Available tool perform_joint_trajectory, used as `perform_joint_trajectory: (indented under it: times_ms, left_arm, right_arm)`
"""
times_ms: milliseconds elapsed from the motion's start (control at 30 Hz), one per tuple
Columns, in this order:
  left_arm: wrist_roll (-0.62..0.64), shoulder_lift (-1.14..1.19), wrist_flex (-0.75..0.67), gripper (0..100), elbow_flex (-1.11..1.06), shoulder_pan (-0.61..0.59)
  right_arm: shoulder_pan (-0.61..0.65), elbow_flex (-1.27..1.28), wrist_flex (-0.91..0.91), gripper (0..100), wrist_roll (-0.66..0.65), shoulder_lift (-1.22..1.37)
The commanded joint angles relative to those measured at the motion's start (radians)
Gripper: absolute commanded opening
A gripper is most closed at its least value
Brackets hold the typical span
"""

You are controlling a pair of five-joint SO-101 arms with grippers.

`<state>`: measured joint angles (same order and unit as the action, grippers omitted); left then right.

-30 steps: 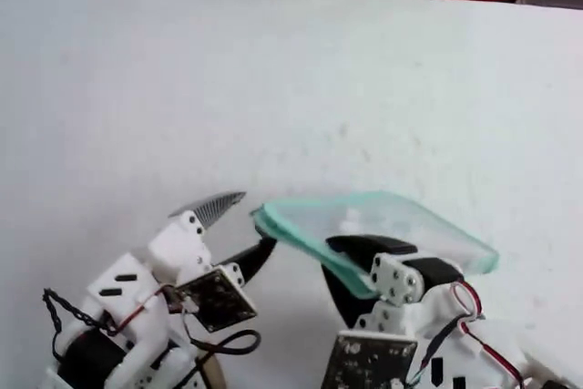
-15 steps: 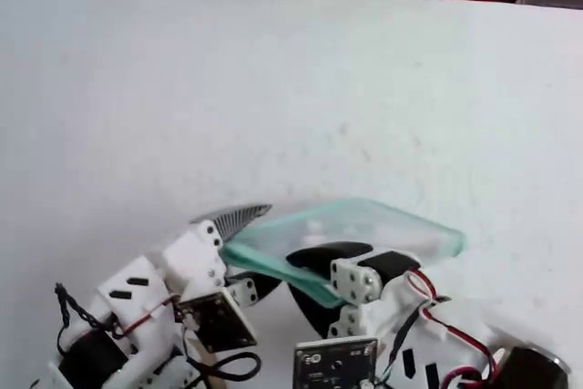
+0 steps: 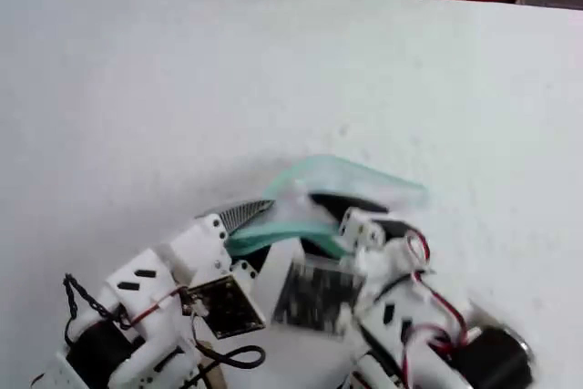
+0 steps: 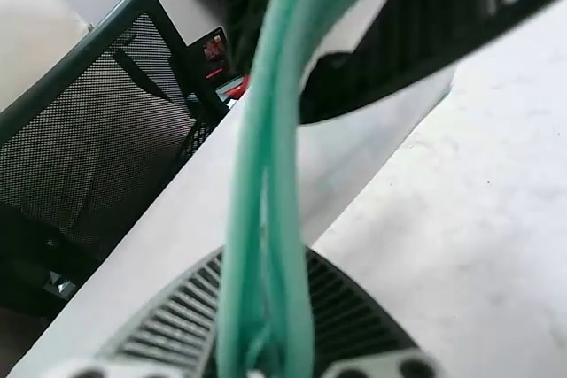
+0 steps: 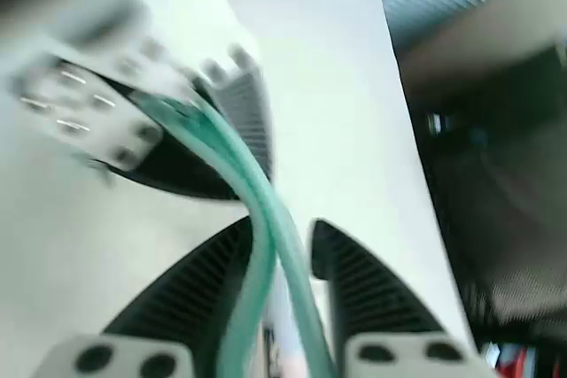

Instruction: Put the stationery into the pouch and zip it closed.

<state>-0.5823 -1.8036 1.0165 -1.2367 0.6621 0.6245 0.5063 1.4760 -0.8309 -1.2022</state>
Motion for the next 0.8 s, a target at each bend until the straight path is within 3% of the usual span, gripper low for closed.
perform_joint_trajectory:
  times_ms: [0, 267, 433, 600, 767]
  left_arm:
    - [0.015, -0.018, -0.046, 2, 0.041, -0.018]
    - [0.150, -0.005, -0.152, 2, 0.043, -0.085]
    - [0.265, 0.214, -0.209, 2, 0.121, -0.085]
    - [0.408, 0.512, -0.149, 2, 0.348, -0.077]
    - [0.440, 0.544, -0.084, 2, 0.437, -0.039]
  right_arm:
    - [-0.179, 0.130, -0.081, 28.9, 0.058, 0.007]
    - [-0.160, 0.130, -0.081, 28.0, 0.066, -0.182]
    - [-0.171, 0.133, -0.074, 28.0, 0.080, -0.211]
    - [-0.173, 0.230, -0.131, 28.0, 0.112, -0.128]
    - [-0.265, 0.245, -0.196, 27.9, 0.152, -0.104]
